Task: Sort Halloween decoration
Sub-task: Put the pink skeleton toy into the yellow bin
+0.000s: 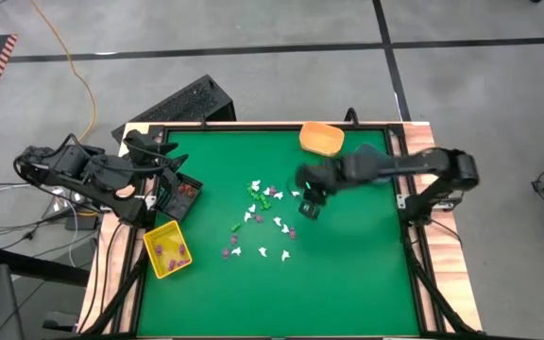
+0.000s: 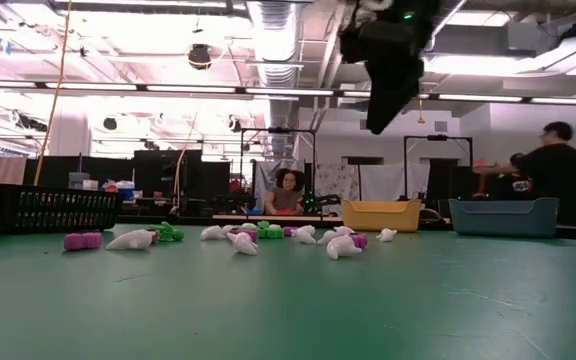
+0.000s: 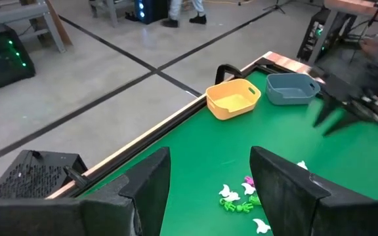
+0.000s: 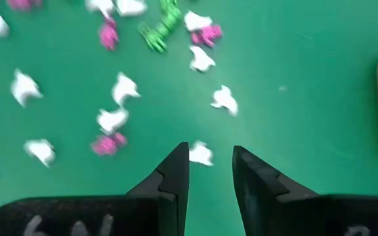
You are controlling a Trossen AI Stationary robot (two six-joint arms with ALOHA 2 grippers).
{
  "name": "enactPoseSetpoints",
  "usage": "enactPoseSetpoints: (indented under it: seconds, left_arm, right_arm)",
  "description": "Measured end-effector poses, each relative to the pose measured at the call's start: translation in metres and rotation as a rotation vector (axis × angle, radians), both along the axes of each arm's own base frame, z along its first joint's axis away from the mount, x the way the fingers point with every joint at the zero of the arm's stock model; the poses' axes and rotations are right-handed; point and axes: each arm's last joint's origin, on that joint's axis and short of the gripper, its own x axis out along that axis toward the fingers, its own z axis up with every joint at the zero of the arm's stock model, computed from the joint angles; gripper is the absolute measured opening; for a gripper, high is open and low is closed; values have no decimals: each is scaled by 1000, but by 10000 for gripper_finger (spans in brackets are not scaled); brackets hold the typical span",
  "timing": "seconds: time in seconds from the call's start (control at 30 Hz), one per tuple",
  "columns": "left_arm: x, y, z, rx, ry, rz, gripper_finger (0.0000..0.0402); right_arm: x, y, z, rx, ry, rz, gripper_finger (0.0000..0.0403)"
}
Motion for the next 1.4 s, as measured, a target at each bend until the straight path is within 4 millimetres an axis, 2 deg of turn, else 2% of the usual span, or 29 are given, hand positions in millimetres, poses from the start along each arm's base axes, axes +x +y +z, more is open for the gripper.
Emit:
enactPoseSetpoints:
  seconds: [0.1, 0.2, 0.37, 0.53, 0.63, 0.73, 0.9, 1.13, 1.4]
  left_arm:
    - [0, 0, 0, -14, -11, 6, 199]
    - [0, 0, 0, -25, -21, 10, 199]
    - [0, 0, 0, -28, -23, 12, 199]
    - [1, 0, 0, -35, -26, 14, 199]
    - [1, 0, 0, -37, -26, 10, 199]
    - [1, 0, 0, -16, -7, -1, 199]
    - [0, 0, 0, 31, 34, -21, 199]
    - [0, -1, -1, 81, 103, -94, 199]
    - [0, -1, -1, 126, 141, -118, 199]
  right_arm:
    - [-2, 28, -21, -12, -120, -84, 111]
    - [-1, 53, -45, -53, -166, -152, 111]
    - [1, 91, -74, -171, -224, -263, 111]
    - [13, 128, -106, -177, -322, -314, 111]
    - [21, 142, -127, -154, -380, -351, 111]
    - [25, 147, -144, -155, -432, -458, 111]
    - [27, 140, -160, -228, -540, -628, 111]
    - [38, 125, -165, -168, -522, -672, 111]
    - [36, 132, -173, -119, -495, -677, 111]
